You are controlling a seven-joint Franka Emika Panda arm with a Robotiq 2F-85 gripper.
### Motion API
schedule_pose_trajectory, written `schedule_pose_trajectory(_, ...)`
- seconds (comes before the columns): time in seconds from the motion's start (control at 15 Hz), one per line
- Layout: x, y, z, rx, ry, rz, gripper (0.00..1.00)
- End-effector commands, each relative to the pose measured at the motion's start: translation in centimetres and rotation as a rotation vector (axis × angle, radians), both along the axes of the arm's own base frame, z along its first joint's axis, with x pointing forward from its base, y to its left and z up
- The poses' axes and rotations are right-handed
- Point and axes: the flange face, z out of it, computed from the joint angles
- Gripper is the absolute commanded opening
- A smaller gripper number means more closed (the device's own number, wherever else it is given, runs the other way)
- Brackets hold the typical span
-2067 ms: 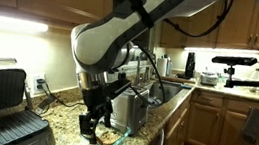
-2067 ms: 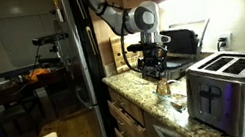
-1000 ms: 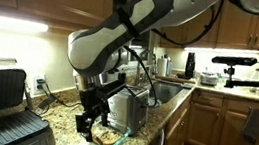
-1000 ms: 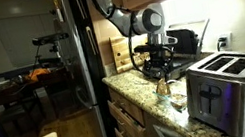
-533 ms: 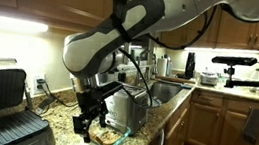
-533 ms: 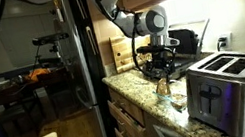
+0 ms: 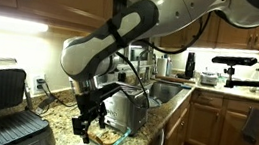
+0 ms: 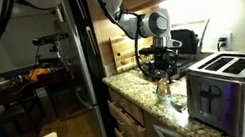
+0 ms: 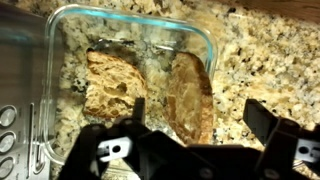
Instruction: Place one slice of bread inside the right slot of the toaster
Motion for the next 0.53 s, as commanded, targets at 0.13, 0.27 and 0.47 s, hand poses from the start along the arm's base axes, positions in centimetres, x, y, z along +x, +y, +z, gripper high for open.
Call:
schedule_pose_trajectory(0.13,0.56,-0.16,0.53,-0.016,0.007,-0.026,0.6)
schedule_pose_trajectory(0.27,0.67,-0.17,0.61,-0.016,0.005,-0.027,0.46)
schedule_pose_trajectory(0.47,0.77,-0.28,0.74,-0.017,0.003,-0.03,0.28)
